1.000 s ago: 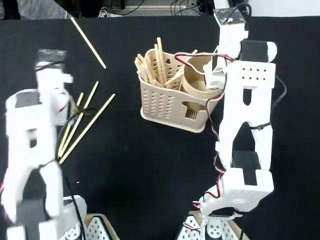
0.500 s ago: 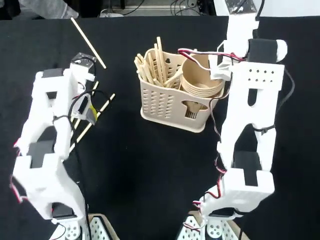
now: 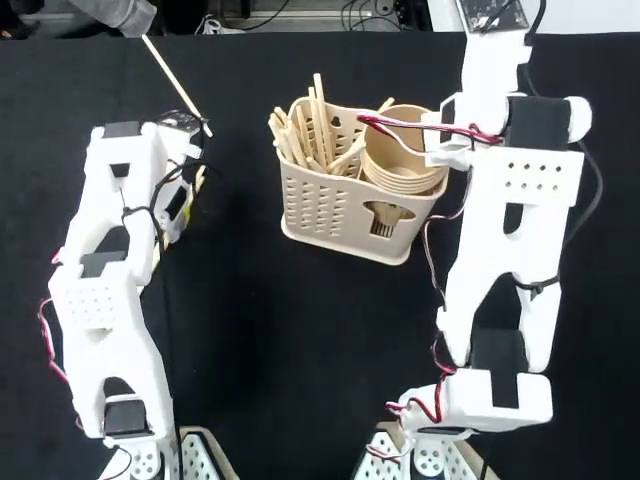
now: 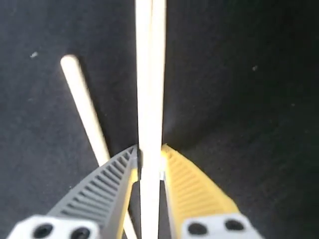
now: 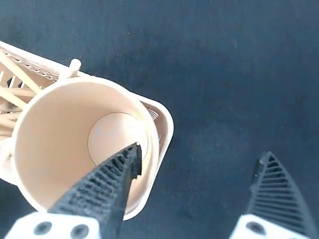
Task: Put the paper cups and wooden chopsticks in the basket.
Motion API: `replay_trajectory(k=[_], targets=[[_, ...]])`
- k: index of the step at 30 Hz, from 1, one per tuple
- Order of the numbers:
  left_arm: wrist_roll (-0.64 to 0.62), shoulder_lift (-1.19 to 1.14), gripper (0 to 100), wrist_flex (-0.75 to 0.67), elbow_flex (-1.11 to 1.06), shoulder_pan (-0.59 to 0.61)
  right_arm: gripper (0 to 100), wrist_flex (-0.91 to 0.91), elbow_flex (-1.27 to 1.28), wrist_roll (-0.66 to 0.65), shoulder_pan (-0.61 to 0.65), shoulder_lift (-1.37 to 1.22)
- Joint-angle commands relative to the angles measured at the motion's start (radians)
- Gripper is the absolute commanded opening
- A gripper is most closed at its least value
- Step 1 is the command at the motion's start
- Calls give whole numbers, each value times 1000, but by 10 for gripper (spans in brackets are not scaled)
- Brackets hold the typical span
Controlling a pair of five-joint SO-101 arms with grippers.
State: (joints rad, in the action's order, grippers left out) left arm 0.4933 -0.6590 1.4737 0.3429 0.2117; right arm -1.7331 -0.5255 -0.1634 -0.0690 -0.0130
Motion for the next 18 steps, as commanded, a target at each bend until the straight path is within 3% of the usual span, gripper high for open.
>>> replay_trajectory(k=[1, 9, 18], targets=[[8, 5, 28, 94, 65, 10, 357, -32, -4, 6, -9, 48], [2, 75, 28, 284, 180, -30, 357, -32, -22, 40, -9, 165], [-71, 491, 29, 236, 1, -101, 357, -32, -19, 40, -34, 420]])
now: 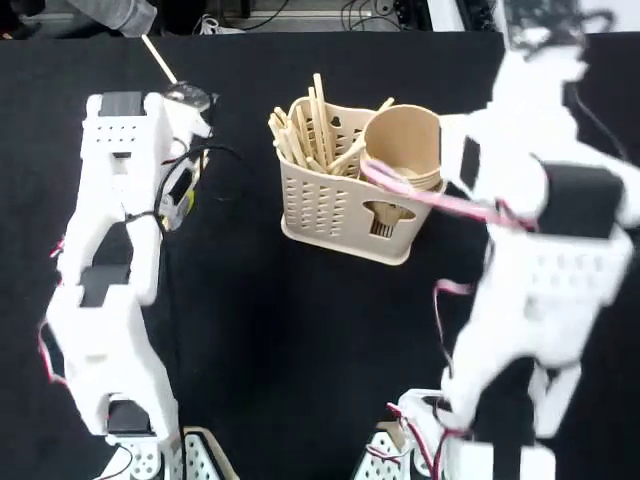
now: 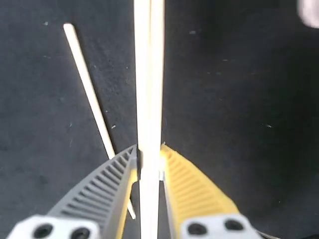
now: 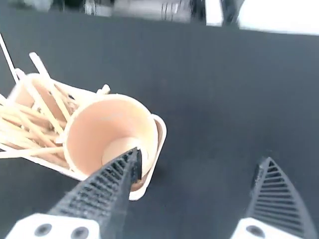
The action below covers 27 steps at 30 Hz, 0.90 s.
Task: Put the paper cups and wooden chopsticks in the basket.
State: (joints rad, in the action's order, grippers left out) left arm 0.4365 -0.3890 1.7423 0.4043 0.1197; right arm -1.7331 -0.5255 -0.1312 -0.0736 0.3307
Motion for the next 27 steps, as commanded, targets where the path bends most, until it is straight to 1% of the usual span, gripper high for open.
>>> replay_trajectory(k=[1, 3, 6, 9, 11, 13, 15, 18, 19, 22, 24, 27], targets=[[-14, 272, 29, -52, -88, -2, 357, -32, -8, 9, -48, 97], [-37, 376, 29, -98, -145, 18, 357, -32, 16, 9, -72, 134], [-120, 542, 29, -209, -252, 27, 357, -32, 73, 11, -130, 182], [-227, 726, 29, -359, -401, 19, 357, -32, 154, 43, -206, 236], [-285, 855, 29, -488, -521, -2, 348, -31, 225, 52, -259, 280], [-316, 991, 29, -623, -641, -15, 284, -26, 302, 51, -290, 332], [-334, 1123, 29, -767, -753, -18, 188, -23, 372, 49, -308, 383], [-387, 1295, 29, -1014, -901, -16, 47, 15, 489, 48, -338, 458], [-404, 1344, 29, -1099, -944, -16, 21, 37, 527, 46, -342, 484], [-436, 1462, 29, -1332, -1047, -25, 18, 98, 657, 57, -342, 567], [-443, 1505, 29, -1448, -1070, -76, 18, 158, 753, 80, -342, 627], [-442, 1513, 29, -1511, -1035, -185, 19, 239, 881, 152, -347, 719]])
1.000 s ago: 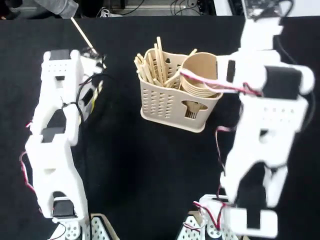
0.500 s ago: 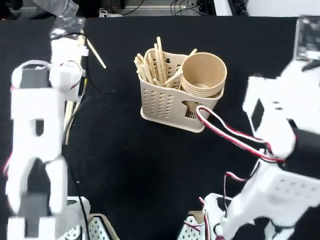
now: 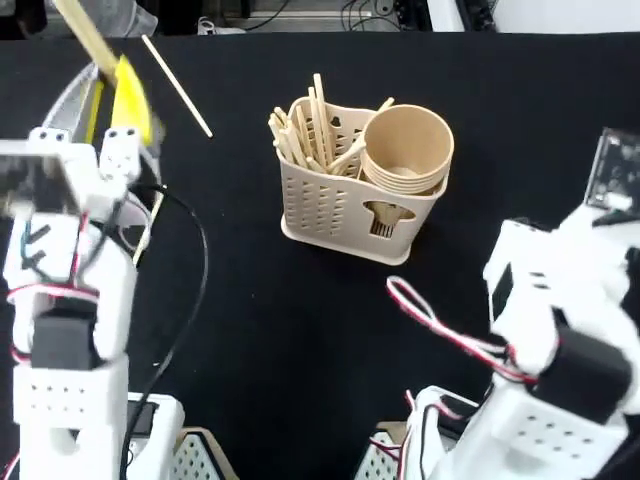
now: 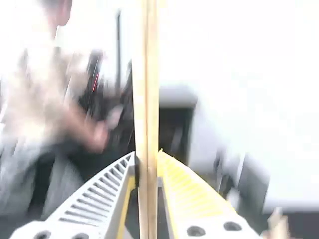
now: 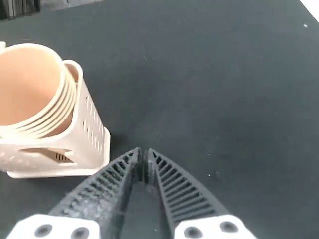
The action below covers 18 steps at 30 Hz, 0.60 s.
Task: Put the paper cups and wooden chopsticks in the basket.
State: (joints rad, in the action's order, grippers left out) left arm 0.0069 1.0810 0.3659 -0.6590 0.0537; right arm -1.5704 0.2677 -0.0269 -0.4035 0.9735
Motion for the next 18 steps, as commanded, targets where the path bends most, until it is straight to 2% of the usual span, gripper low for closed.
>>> replay_trajectory(k=[1, 5, 10, 13, 18], targets=[[-12, 43, 29, -133, 42, -162, 19, 100, 127, 57, -17, 107], [-14, 51, 29, -140, 54, -278, 20, 181, 262, 66, -12, 226], [-15, 34, 29, -147, 31, -344, 21, 319, 449, 114, 6, 372], [-17, -11, 29, -253, -13, -355, 21, 373, 535, 115, 37, 443], [-120, -172, 28, -437, -93, -351, 22, 394, 601, 114, 63, 536]])
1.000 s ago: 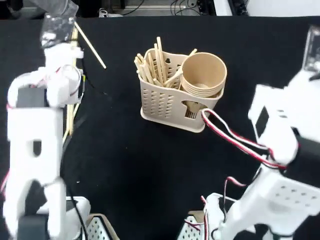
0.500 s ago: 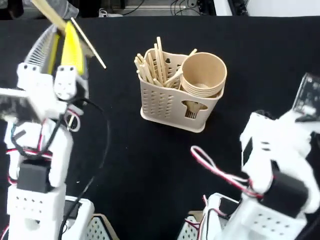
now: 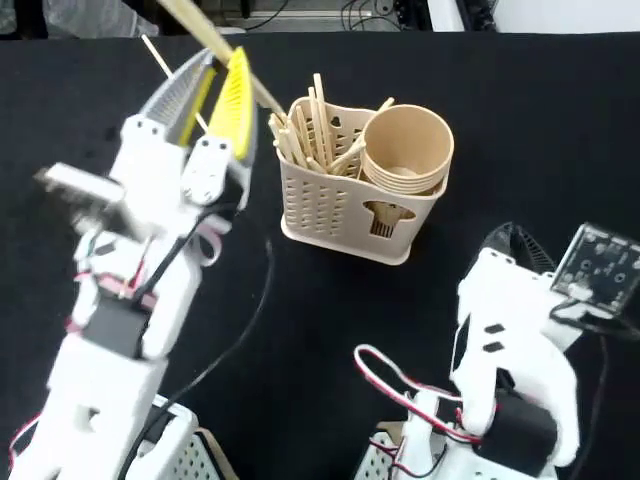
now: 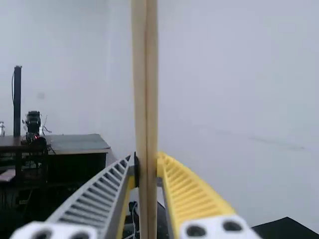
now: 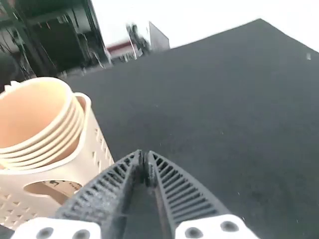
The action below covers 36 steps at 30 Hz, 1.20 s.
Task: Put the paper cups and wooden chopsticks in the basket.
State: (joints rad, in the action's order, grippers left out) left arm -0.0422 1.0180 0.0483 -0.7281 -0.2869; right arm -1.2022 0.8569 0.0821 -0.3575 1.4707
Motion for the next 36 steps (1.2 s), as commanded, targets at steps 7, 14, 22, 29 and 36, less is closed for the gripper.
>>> replay_trajectory(k=[7, 14, 22, 29, 36], targets=[[-92, -279, 28, -138, 15, -8, 22, 26, 62, 5, 17, 136], [-94, -288, 28, -132, -4, -15, 22, 21, 70, 5, 14, 185], [-86, -292, 30, -81, -50, -68, 22, 23, 71, 3, 17, 182], [-195, -290, 169, 278, 130, -45, 22, 48, 104, -35, 17, 180], [-163, -279, 171, 701, 461, 41, 22, 49, 105, -37, 17, 180]])
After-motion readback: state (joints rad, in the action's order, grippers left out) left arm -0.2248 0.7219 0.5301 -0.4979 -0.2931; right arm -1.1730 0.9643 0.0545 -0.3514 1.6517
